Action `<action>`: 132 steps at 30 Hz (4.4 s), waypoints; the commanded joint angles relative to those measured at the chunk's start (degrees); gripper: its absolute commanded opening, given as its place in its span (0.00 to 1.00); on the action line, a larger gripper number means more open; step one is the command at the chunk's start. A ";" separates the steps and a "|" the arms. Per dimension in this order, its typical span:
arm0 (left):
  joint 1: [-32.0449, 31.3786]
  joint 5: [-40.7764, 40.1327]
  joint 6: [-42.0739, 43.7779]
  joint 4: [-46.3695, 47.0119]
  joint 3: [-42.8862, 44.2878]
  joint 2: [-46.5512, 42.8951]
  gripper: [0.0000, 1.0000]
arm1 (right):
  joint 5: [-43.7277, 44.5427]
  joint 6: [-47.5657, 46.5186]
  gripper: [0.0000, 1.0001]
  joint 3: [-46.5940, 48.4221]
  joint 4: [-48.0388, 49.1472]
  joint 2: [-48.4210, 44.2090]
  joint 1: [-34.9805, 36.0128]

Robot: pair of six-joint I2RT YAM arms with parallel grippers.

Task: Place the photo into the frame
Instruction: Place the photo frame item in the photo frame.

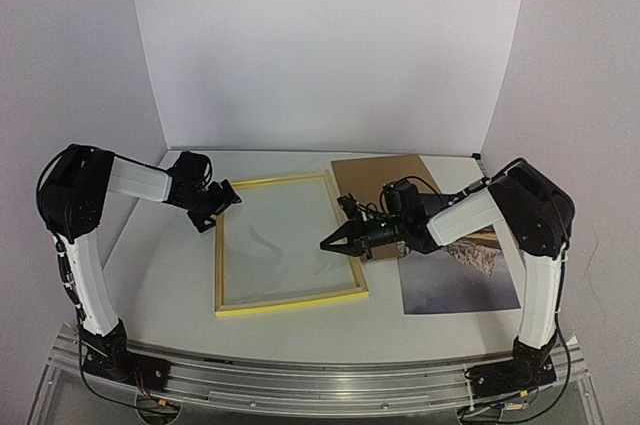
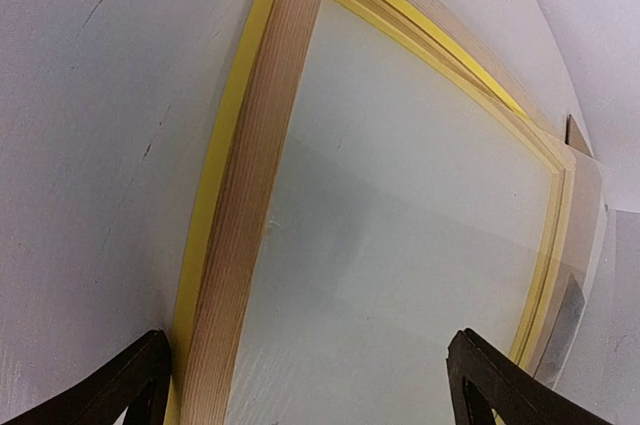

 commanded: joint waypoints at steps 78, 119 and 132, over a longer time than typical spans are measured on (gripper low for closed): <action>-0.63 4.64 -2.02 -5.81 -2.68 3.08 0.83 | 24.86 -4.32 0.61 3.34 -34.01 -8.94 1.33; -2.48 -6.82 7.01 -18.77 5.42 7.00 0.69 | 50.76 -25.58 0.32 35.79 -62.91 12.85 2.90; -2.48 -9.85 7.52 -21.65 8.54 5.81 0.73 | 53.40 -24.70 0.34 40.11 -63.58 11.89 5.01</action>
